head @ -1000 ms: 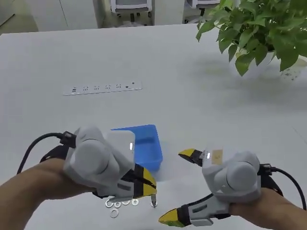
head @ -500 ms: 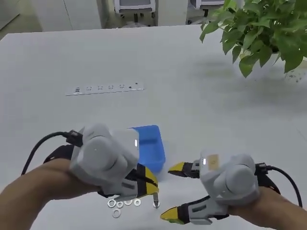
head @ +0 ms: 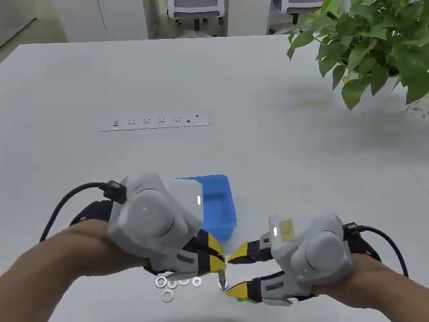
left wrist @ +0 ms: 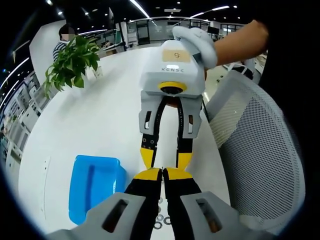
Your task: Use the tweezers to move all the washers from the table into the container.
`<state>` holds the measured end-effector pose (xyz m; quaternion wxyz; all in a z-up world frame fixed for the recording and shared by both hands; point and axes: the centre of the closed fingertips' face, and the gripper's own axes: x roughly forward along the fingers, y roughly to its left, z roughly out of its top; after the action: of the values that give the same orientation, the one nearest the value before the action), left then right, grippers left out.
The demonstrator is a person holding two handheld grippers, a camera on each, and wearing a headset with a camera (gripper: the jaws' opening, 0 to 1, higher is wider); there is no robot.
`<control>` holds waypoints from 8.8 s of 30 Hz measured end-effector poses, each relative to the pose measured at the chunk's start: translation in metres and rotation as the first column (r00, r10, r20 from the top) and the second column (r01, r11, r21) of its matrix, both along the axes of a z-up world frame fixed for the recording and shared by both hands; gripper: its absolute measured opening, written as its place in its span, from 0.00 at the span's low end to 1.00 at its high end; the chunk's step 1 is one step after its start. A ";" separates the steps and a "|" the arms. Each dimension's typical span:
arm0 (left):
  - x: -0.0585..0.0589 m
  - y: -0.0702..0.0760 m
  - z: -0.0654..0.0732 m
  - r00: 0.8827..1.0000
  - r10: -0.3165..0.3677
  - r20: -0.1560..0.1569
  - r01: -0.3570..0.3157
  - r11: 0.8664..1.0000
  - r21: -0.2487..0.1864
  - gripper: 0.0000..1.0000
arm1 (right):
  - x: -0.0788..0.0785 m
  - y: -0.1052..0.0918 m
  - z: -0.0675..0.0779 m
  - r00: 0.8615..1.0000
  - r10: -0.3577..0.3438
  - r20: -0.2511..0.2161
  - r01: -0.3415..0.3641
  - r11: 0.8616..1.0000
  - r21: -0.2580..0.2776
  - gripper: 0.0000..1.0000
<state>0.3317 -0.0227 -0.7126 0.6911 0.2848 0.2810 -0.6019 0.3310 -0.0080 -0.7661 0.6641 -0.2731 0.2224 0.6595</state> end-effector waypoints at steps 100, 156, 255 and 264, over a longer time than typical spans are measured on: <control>-0.004 0.064 0.016 0.906 0.413 -0.091 -0.421 0.861 -0.286 0.83 | 0.035 0.020 0.066 0.992 0.117 0.037 -0.117 0.993 -0.004 0.09; 0.030 0.097 0.024 0.859 0.505 -0.083 -0.500 0.793 -0.347 0.93 | 0.110 0.049 0.010 0.993 0.121 0.016 -0.121 0.993 -0.012 0.09; 0.101 0.040 0.057 0.966 0.236 0.108 -0.197 0.937 -0.290 0.05 | 0.111 0.030 0.042 0.999 -0.039 0.017 0.038 0.998 0.048 0.33; 0.091 0.042 0.068 0.965 0.240 0.101 -0.203 0.936 -0.288 0.05 | 0.105 0.015 0.048 0.995 -0.096 0.003 0.096 0.994 0.053 0.45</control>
<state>0.4231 0.0191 -0.6451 0.8048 0.1924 0.1777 -0.5327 0.4360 0.0066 -0.7180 0.7028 -0.2464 0.2159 0.6315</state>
